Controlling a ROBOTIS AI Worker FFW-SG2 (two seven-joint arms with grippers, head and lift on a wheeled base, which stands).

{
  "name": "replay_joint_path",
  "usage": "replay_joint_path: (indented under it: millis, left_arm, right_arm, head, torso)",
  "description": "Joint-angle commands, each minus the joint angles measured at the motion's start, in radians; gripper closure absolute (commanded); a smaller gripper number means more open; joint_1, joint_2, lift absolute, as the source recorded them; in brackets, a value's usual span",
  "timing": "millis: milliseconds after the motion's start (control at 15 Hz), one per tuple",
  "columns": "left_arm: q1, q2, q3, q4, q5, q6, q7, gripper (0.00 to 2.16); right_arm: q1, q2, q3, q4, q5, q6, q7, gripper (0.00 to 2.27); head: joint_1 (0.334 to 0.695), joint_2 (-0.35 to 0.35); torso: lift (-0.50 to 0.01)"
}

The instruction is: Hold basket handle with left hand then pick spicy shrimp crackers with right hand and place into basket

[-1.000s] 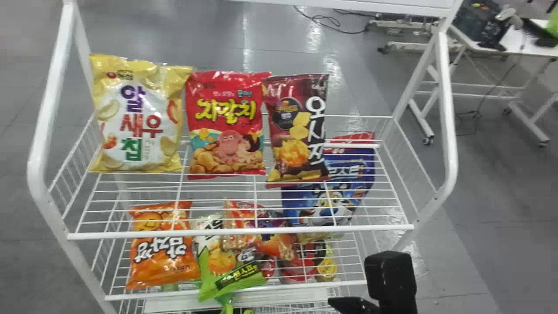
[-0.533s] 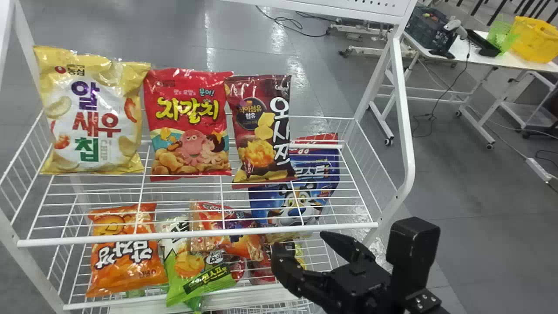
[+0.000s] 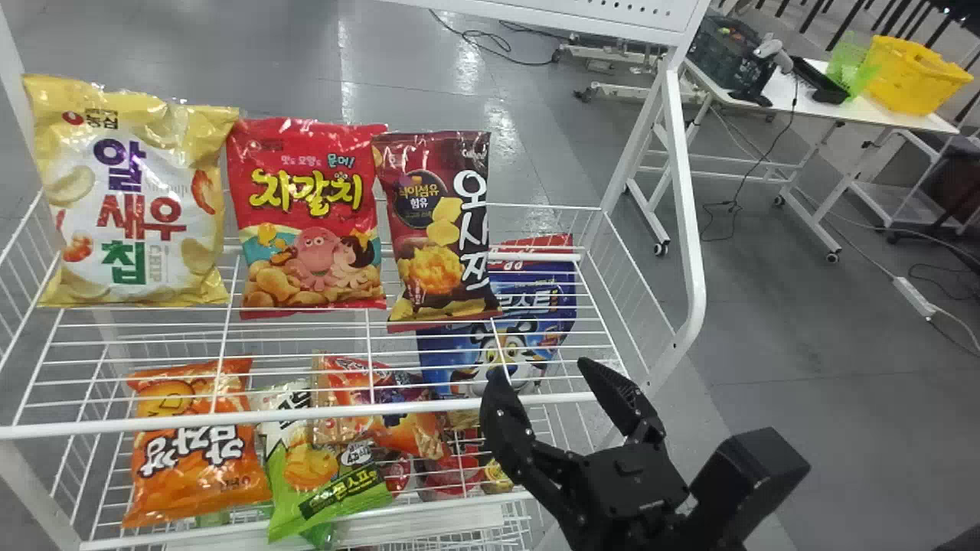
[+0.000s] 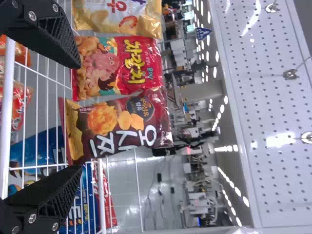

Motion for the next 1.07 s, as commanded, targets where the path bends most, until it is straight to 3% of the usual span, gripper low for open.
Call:
replay_joint_path:
  millis: [0, 1000]
  left_arm:
    - [-0.002, -0.006, 0.004, 0.002, 0.002, 0.001, -0.005, 1.81]
    - [-0.026, -0.006, 0.023, 0.03, 0.006, 0.001, -0.009, 1.81]
  right_arm:
    - [0.008, 0.0, 0.006, 0.051, 0.021, -0.095, -0.012, 0.08]
    - [0.0, 0.002, -0.015, 0.095, 0.015, -0.16, -0.043, 0.08]
  head:
    - [0.695, -0.325]
    - [0.695, -0.35]
  torso:
    - [-0.037]
    - [-0.037]
